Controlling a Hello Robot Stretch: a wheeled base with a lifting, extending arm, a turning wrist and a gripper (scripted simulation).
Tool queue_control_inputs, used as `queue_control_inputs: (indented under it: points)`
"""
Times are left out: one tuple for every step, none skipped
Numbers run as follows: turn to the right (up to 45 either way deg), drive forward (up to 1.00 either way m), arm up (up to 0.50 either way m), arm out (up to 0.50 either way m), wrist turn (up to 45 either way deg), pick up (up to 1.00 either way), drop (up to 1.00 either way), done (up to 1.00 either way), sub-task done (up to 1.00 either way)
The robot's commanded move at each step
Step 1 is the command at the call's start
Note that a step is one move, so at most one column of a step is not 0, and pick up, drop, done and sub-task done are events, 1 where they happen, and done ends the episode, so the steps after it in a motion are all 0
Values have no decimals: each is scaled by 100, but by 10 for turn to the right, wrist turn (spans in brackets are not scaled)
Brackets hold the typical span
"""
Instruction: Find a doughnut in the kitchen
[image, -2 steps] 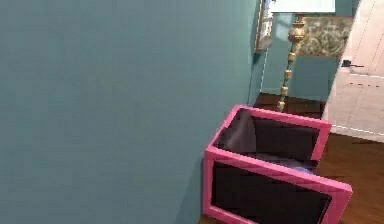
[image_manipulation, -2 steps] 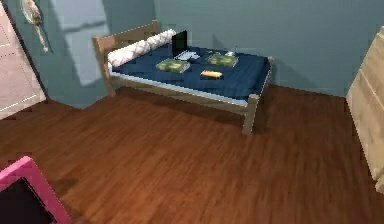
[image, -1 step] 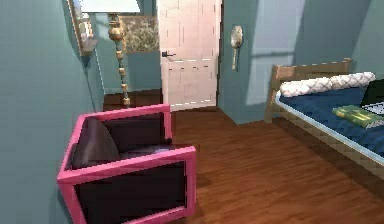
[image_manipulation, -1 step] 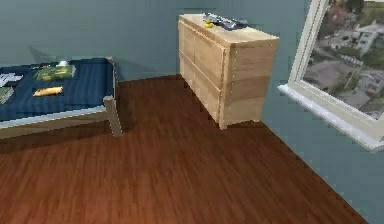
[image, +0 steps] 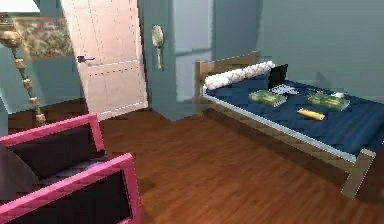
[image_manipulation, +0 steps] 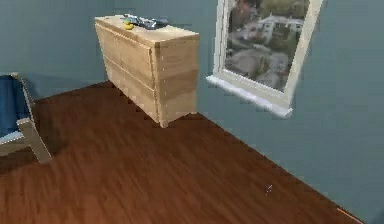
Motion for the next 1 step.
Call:
queue_control_inputs:
  points:
    - [0, 100, 0, 0, 0, 0, 0, 0, 0]
